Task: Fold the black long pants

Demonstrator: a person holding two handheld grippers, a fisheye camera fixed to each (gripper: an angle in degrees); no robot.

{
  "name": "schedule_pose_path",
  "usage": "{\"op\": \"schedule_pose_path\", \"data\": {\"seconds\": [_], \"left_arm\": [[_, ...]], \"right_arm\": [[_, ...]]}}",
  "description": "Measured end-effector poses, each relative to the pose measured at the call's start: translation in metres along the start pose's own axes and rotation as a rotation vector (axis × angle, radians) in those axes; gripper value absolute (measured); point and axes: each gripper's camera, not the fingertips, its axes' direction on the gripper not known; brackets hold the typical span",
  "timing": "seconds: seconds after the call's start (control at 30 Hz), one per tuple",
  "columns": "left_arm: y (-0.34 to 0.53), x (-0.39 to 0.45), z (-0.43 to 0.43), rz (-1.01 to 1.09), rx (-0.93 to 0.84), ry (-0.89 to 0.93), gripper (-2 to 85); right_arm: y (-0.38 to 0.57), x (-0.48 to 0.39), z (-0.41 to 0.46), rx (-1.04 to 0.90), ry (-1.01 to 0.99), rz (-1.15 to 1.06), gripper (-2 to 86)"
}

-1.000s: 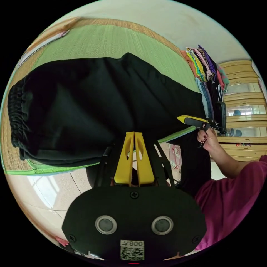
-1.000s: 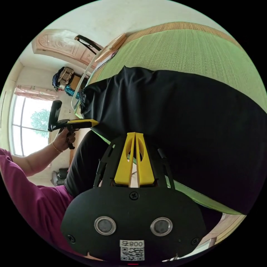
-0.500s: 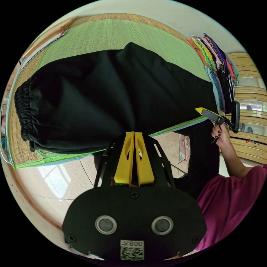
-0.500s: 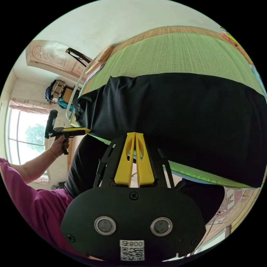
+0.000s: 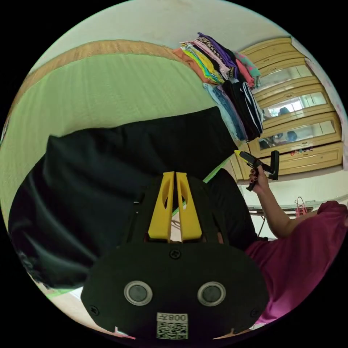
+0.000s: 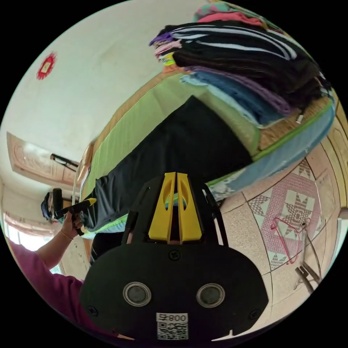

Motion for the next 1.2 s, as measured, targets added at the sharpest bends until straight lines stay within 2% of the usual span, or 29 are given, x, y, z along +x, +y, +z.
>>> {"op": "schedule_pose_path", "data": {"seconds": [0.2,0.4,0.7,0.93,1.2], "left_arm": [[-0.137,0.111,0.101,0.205,-0.099,-0.011,2.5],[-0.222,0.192,0.183,0.245,-0.142,0.01,2.8],[-0.265,0.267,0.259,0.239,-0.192,0.031,2.7],[-0.297,0.318,0.299,0.262,-0.209,0.01,2.9],[-0.371,0.386,0.351,0.323,-0.205,-0.036,4.1]], "right_arm": [[0.011,0.106,-0.064,0.102,0.041,0.176,7.3],[0.001,0.159,-0.083,0.114,0.038,0.223,8.2],[0.005,0.206,-0.124,0.149,-0.089,0.229,7.7],[0.0,0.239,-0.133,0.115,-0.094,0.237,7.9],[-0.002,0.273,-0.149,0.11,-0.151,0.224,6.0]]}}
